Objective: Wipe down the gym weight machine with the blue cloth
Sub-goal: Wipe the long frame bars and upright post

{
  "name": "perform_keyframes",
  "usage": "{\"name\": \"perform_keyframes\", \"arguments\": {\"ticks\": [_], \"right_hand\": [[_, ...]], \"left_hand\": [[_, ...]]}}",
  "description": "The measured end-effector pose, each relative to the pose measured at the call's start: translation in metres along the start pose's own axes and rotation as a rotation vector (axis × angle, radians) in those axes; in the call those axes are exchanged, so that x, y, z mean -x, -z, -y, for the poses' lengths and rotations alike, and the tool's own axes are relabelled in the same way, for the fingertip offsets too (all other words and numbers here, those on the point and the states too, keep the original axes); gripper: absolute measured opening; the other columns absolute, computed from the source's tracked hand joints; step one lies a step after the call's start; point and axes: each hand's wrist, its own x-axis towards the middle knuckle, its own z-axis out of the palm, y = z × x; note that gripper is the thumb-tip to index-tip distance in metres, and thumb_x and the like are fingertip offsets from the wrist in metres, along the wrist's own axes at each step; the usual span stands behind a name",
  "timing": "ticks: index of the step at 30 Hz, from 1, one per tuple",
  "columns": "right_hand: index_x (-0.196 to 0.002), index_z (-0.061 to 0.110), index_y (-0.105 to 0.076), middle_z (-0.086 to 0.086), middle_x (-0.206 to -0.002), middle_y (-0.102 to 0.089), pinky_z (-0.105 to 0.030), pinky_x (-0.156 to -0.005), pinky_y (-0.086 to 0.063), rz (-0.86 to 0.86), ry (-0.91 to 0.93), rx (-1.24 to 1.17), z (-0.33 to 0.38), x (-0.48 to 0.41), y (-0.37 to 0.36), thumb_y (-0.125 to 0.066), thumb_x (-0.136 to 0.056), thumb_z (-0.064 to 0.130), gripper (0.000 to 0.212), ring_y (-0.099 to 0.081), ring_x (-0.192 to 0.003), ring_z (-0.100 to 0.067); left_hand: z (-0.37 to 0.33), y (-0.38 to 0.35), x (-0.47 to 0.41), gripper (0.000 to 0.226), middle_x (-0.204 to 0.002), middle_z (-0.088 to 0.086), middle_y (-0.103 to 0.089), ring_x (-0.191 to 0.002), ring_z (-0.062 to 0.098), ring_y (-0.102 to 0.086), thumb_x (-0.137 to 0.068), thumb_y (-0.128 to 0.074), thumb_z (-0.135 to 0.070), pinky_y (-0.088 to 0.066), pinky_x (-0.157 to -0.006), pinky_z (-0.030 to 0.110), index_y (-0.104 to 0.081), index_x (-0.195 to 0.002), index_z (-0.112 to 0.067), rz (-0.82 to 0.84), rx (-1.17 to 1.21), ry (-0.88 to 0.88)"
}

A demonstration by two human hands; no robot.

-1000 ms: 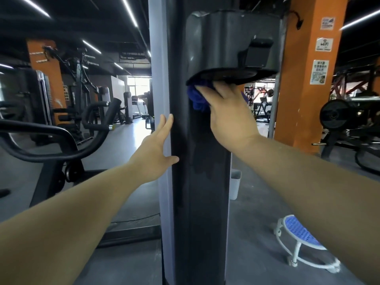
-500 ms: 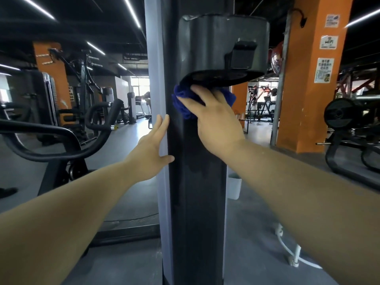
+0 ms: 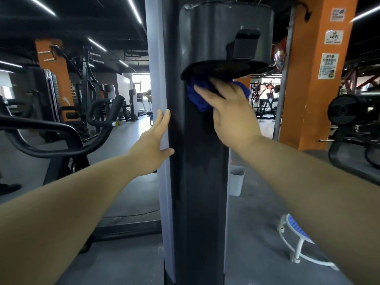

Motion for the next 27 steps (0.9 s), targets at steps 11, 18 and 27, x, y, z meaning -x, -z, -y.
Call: {"name": "perform_keyframes", "arguments": {"ticks": [11, 18, 27], "right_hand": [[-0.127, 0.012, -0.066, -0.021, -0.129, -0.057, -0.032, -0.094, -0.042, 0.013, -0.062, -0.036, -0.004, 0.043, 0.005, -0.058, -0.078, -0.014, 0.056, -0.054, -0.109, -0.043], [-0.112, 0.016, -0.073, -0.009, -0.123, -0.056, -0.043, -0.077, -0.058, 0.265, 0.123, -0.086, 0.005, 0.161, -0.022, -0.073, -0.062, -0.014, 0.058, -0.050, -0.103, -0.030], [-0.125, 0.009, -0.064, -0.018, -0.124, -0.055, -0.034, -0.096, -0.042, 0.143, -0.114, -0.174, -0.005, 0.116, -0.002, -0.061, -0.075, -0.003, 0.051, -0.054, -0.107, -0.039]], "left_hand": [[0.003, -0.010, 0.003, 0.096, -0.158, -0.022, 0.019, -0.150, 0.010, 0.000, -0.097, -0.060, -0.015, -0.030, -0.099, 0.022, 0.014, -0.153, -0.038, -0.041, -0.001, 0.000], [0.013, -0.026, 0.020, 0.098, -0.146, -0.033, 0.025, -0.149, 0.011, -0.015, -0.096, -0.061, -0.022, -0.038, -0.110, 0.035, 0.017, -0.149, -0.048, -0.012, -0.041, 0.020], [0.014, -0.058, 0.047, 0.103, -0.143, -0.033, 0.026, -0.127, 0.035, -0.048, -0.095, -0.063, -0.021, -0.038, -0.064, 0.022, 0.022, -0.148, -0.043, 0.019, -0.108, 0.137]]}}
